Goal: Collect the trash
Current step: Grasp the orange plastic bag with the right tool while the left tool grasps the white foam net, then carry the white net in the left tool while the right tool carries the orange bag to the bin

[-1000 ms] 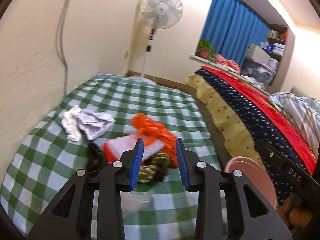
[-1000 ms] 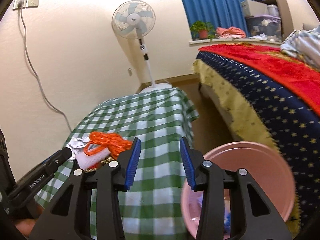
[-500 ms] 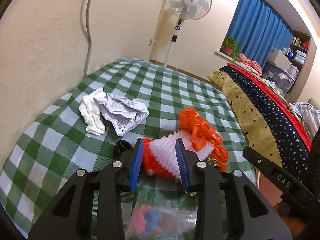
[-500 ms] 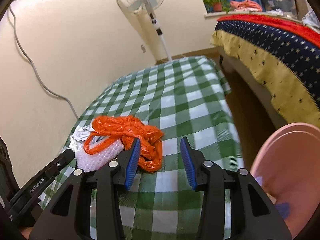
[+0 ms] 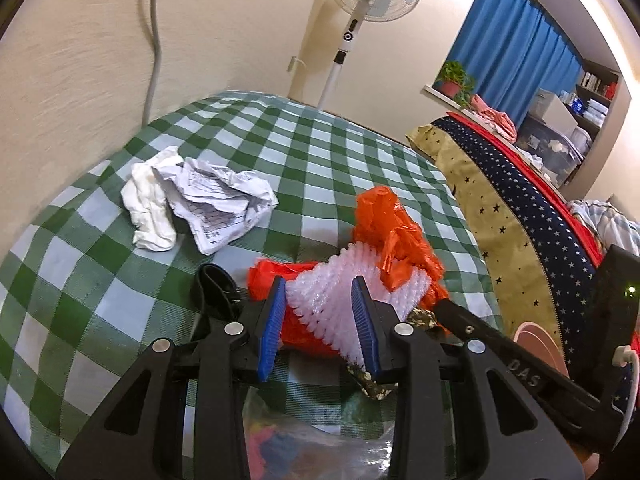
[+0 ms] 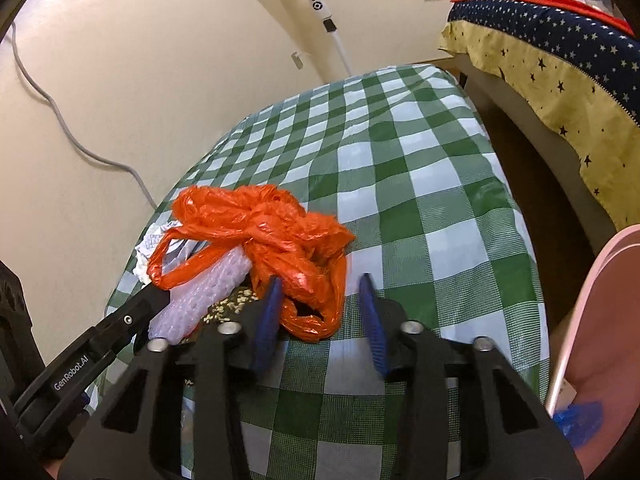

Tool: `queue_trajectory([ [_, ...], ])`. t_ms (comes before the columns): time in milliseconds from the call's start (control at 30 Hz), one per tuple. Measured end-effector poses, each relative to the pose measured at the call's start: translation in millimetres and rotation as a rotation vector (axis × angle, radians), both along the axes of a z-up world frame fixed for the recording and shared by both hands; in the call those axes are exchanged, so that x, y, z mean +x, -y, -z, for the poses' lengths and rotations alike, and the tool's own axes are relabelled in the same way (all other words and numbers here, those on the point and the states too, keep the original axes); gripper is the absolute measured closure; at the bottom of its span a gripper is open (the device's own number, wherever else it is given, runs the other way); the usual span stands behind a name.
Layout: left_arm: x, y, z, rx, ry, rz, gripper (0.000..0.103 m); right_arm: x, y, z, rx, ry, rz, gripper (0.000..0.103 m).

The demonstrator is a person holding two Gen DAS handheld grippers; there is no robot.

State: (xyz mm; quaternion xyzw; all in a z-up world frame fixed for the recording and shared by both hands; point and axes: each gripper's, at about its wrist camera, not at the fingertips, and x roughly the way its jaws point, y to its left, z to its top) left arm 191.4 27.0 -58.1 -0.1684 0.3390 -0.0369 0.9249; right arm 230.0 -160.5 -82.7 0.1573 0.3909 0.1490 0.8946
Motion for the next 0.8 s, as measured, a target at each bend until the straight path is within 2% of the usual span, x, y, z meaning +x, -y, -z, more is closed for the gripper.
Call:
queue_trajectory([
  [67, -1.0, 3.1, -2.5, 0.015, 0.004, 0.014, 0.088, -1.4, -4.2, -1.9, -0.012, 0.007, -0.019, 0.089],
  [167, -4.2, 3.3, -7.9, 0.026, 0.021, 0.019, 0.092, -6.6, -7.0, -8.2, -0.033, 0.031, -0.021, 0.093],
  [400, -20.7, 6.8, -30.7, 0.057, 0.084, 0.028, 0.093, -25.5, 0.8, -33.1, -0.065, 0.093, 0.019, 0.095],
  [800, -65.1, 7.3, -69.5, 0.070, 0.168, 0.032, 0.093, -83.3, 15.7, -82.0, -0.140, 0.181, 0.067, 0.095],
])
